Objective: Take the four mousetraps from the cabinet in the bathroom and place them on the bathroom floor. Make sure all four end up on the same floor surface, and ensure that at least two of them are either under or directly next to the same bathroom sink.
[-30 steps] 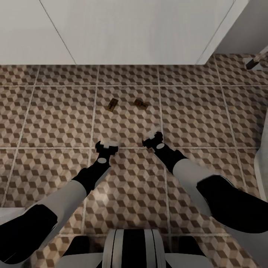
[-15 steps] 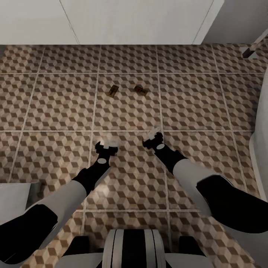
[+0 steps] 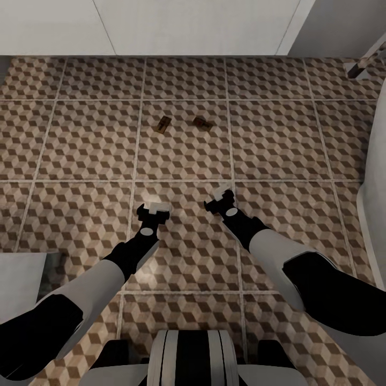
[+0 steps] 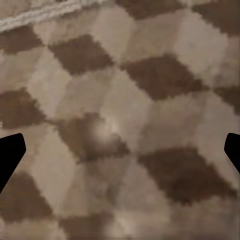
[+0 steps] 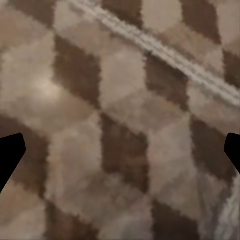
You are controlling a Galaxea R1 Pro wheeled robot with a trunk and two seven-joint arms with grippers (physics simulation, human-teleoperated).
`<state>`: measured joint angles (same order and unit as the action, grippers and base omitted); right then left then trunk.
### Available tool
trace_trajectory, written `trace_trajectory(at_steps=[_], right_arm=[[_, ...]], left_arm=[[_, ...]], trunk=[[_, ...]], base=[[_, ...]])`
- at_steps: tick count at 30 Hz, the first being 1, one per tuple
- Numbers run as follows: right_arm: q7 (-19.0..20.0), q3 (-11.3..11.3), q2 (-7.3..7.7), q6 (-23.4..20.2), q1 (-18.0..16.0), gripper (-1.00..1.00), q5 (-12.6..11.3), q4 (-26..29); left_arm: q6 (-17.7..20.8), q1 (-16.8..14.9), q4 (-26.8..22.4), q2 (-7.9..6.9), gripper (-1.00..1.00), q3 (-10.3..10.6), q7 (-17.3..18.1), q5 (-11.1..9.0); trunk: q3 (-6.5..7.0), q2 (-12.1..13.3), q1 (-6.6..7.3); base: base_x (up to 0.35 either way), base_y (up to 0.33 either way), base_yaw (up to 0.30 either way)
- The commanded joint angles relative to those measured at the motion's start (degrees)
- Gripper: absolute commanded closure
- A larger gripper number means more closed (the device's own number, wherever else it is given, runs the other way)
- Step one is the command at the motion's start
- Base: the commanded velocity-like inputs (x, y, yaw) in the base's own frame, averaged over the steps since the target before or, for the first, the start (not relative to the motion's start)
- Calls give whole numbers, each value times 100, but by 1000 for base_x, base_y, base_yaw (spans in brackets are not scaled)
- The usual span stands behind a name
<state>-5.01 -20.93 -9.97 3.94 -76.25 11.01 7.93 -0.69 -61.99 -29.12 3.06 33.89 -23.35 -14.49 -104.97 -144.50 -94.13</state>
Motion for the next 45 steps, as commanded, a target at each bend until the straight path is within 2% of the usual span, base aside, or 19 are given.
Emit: trace_trajectory(at_steps=[1, 15, 37, 45], right_arm=[[-27, 10, -3, 19, -3, -100, 59, -10], [-27, 18, -3, 44, 9, -100, 64, -11], [-33, 19, -3, 84, 51, -100, 68, -157], [-37, 19, -3, 551, 67, -100, 68, -503]], left_arm=[[-6, -6, -6, -5, -100, 48, -53, -61], [12, -6, -60, 7, -100, 47, -90, -69], [25, 23, 2, 25, -100, 47, -83, -72], [23, 166, 3, 50, -100, 47, -71, -72]], trunk=[[-3, -1, 1], [-3, -1, 1], [485, 28, 57], [662, 39, 78]], base=[[-8, 0, 0], [-2, 0, 0], [0, 0, 0], [0, 0, 0]])
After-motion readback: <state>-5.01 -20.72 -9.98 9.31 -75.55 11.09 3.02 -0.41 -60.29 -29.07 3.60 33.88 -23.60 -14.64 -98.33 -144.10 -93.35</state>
